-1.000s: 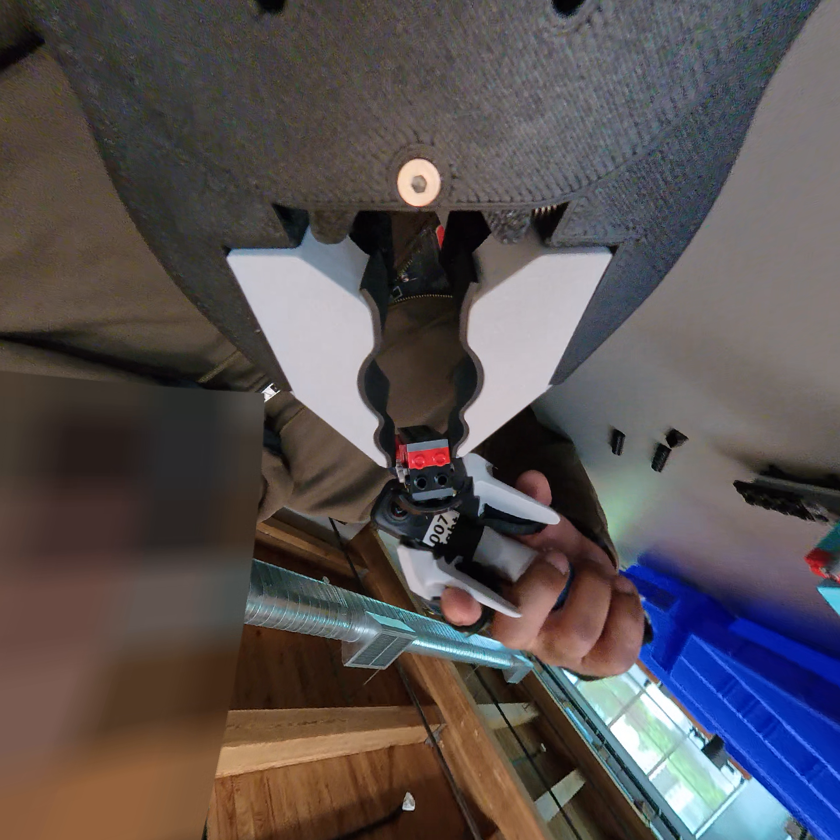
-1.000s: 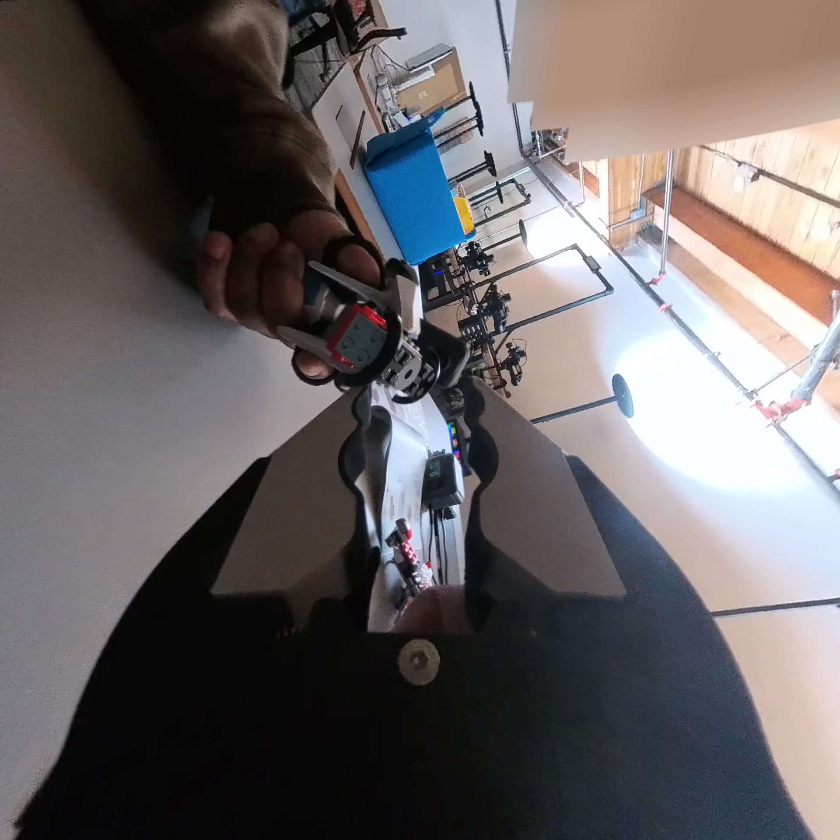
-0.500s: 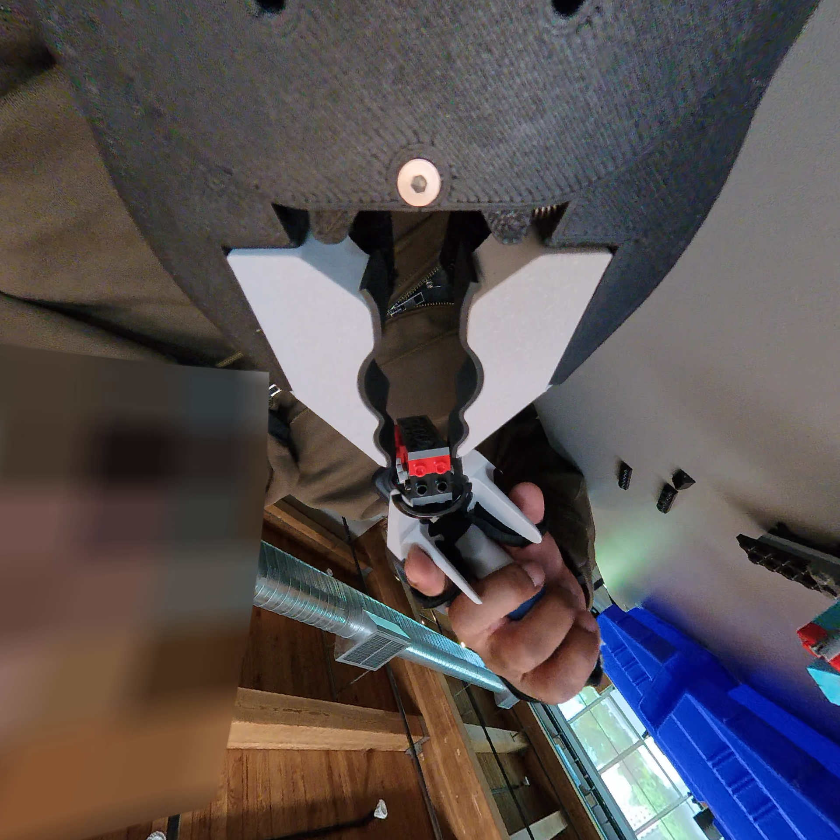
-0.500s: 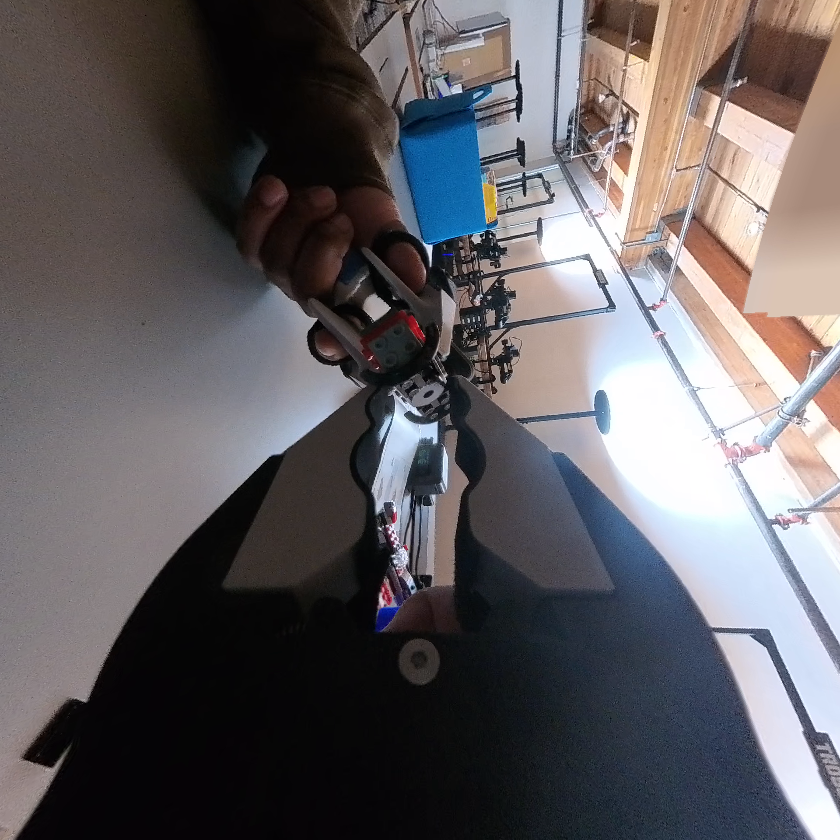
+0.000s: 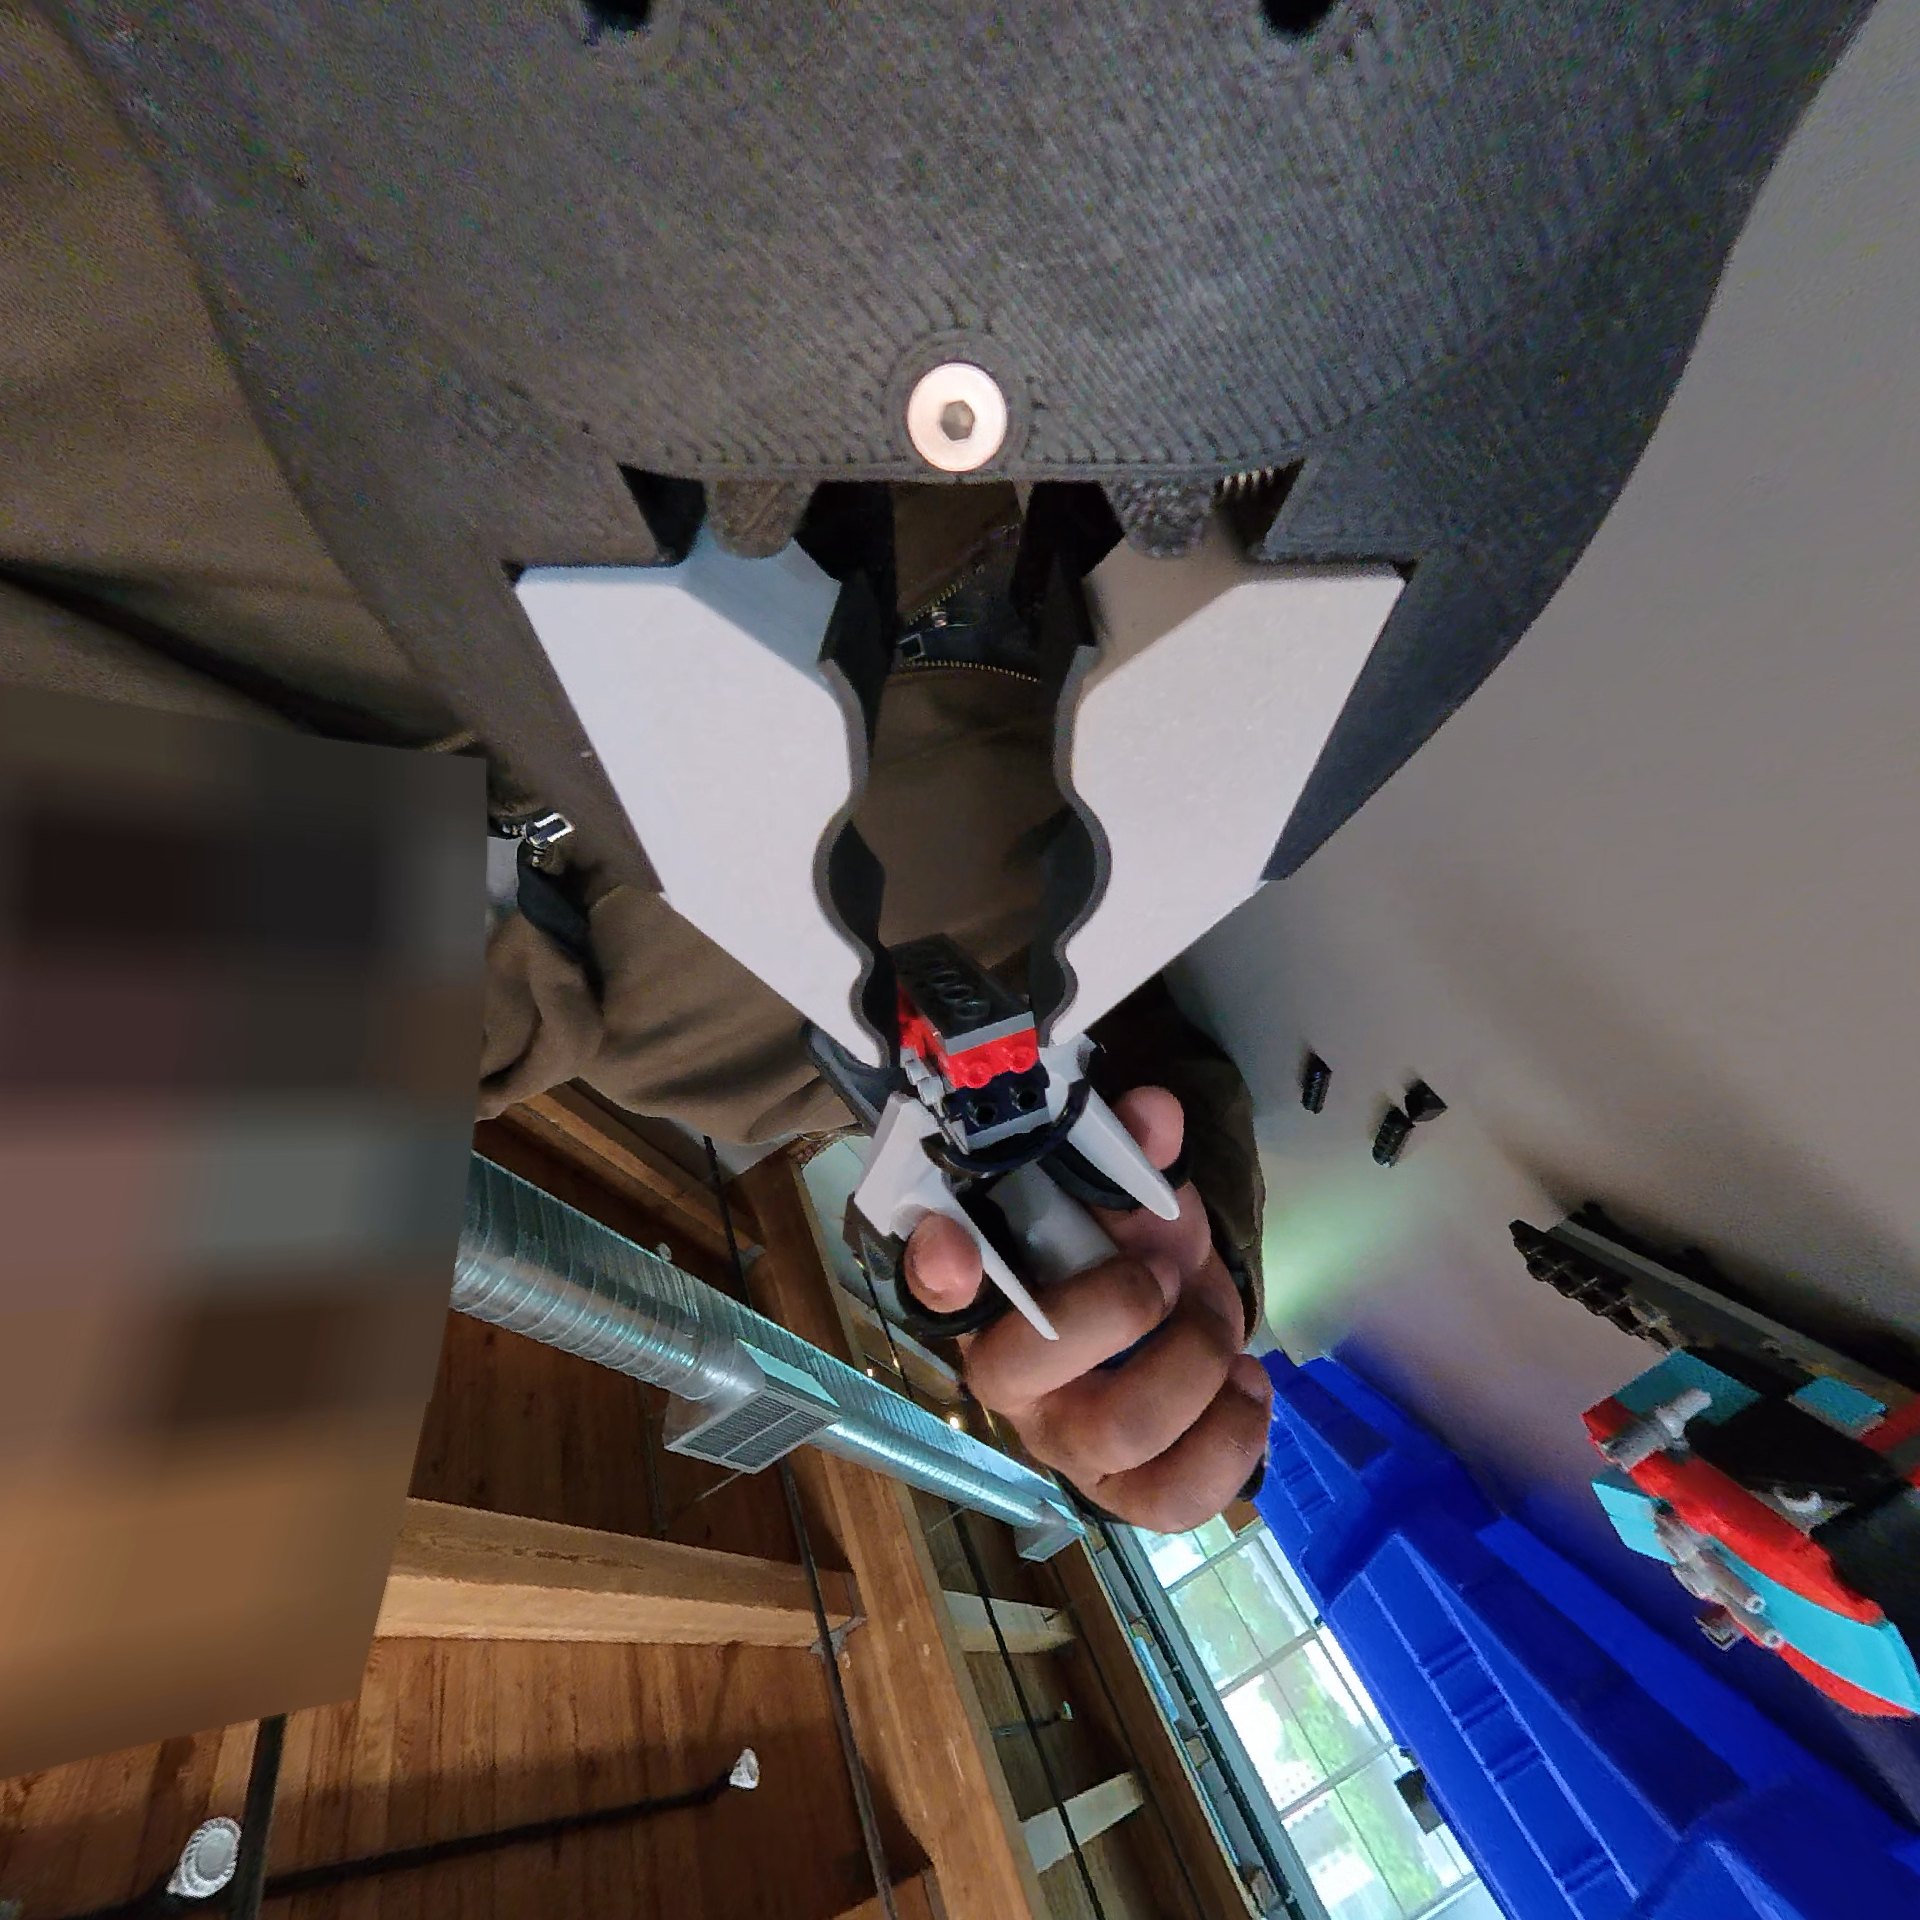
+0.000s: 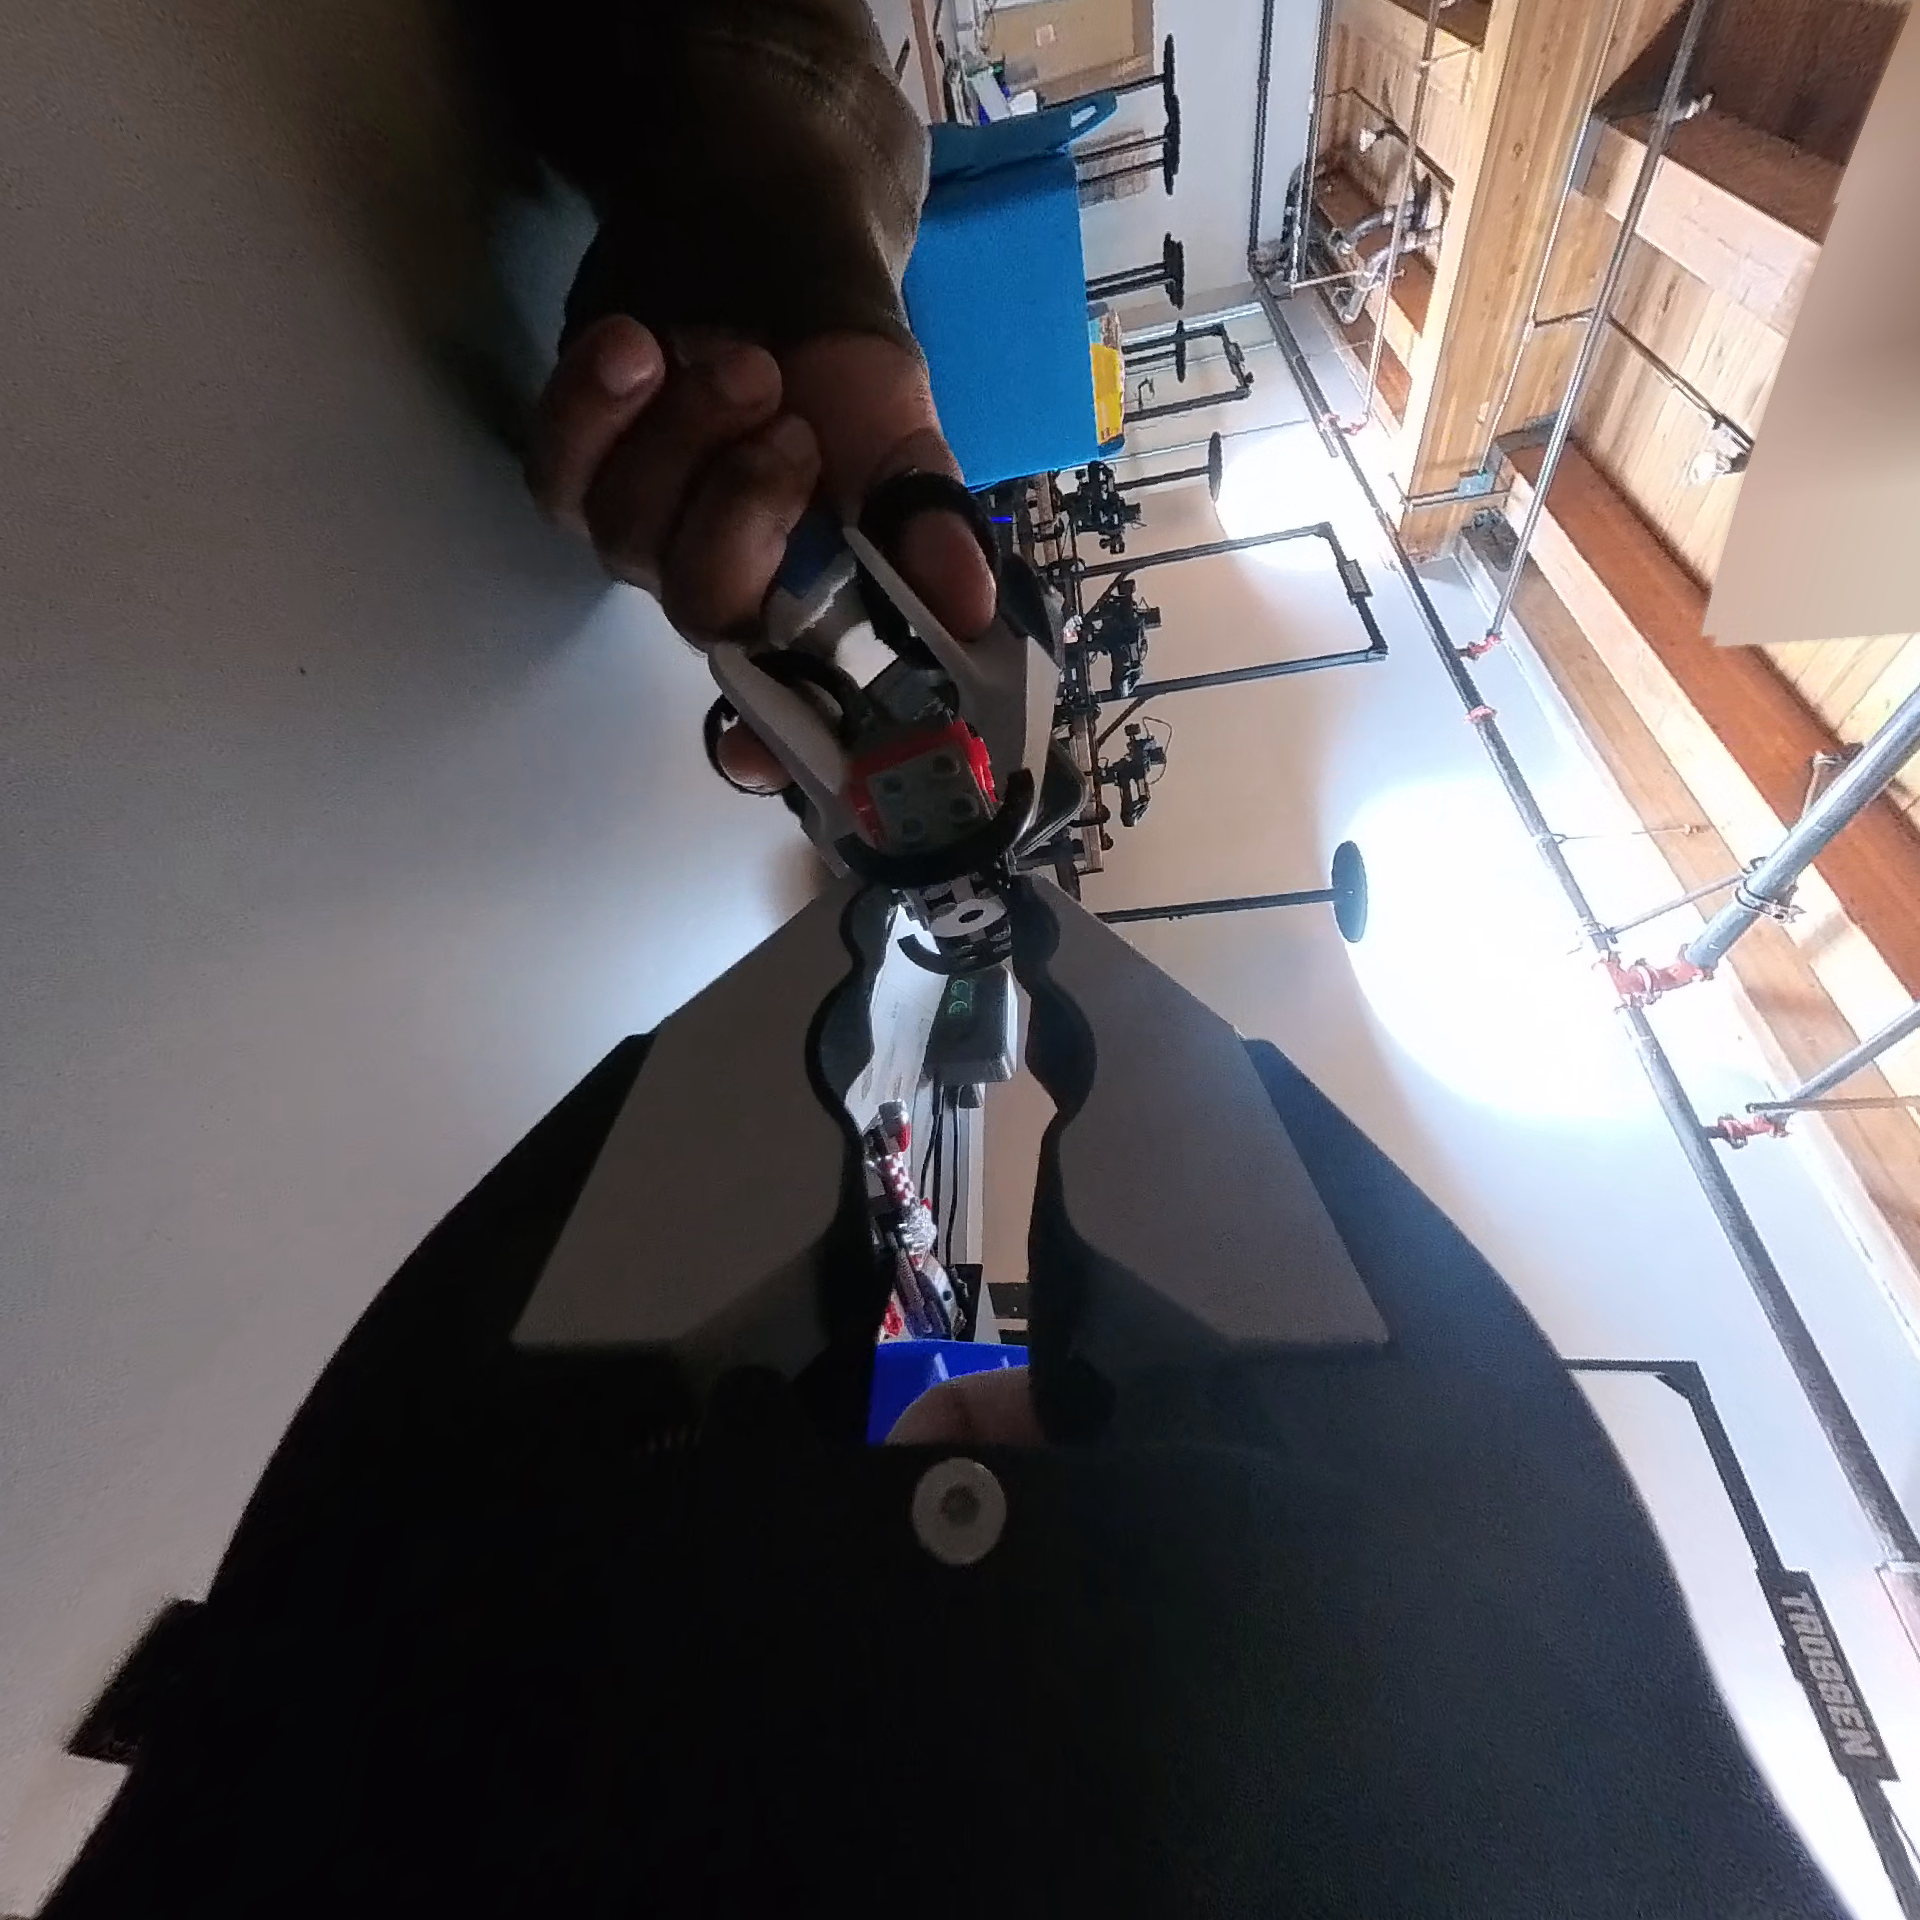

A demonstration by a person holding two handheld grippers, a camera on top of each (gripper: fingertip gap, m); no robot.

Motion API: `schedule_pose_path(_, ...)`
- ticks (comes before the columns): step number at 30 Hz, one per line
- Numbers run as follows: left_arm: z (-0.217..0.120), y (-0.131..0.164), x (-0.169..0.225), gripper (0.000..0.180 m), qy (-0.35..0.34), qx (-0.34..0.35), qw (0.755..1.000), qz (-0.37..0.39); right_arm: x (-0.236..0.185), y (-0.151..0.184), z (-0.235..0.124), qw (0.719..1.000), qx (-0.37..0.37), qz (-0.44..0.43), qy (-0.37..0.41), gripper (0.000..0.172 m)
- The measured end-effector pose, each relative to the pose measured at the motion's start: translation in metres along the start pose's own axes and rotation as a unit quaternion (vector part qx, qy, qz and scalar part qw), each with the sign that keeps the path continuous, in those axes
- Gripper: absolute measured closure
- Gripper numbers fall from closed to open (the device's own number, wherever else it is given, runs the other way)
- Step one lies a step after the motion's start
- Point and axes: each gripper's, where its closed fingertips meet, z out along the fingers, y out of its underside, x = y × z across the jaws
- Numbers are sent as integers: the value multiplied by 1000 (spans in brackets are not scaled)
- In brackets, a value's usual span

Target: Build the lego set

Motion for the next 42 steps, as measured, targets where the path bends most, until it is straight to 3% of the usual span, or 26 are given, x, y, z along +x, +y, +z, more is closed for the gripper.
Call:
schedule_pose_path(14,-12,-13,-17,153,-77,31,996,27,-3,10,2,1000,-12,9,5,147)
schedule_pose_path(20,-22,-24,-19,154,-108,51,990,70,-1,17,3,997,-19,74,-5,147)
schedule_pose_path(24,-31,-30,-22,154,-157,38,975,153,-5,26,5,985,-29,167,-41,147)
schedule_pose_path(27,-36,-32,-23,151,-196,16,951,237,-13,38,8,956,-56,273,-91,147)
schedule_pose_path(34,-29,-20,-27,133,-261,-65,879,393,-40,44,4,834,-81,482,-254,147)
schedule_pose_path(38,-25,-16,-31,131,-271,-82,870,403,-47,38,2,778,-73,536,-319,148)
schedule_pose_path(42,-22,-8,-38,133,-274,-110,871,393,-46,34,6,755,-78,549,-350,148)
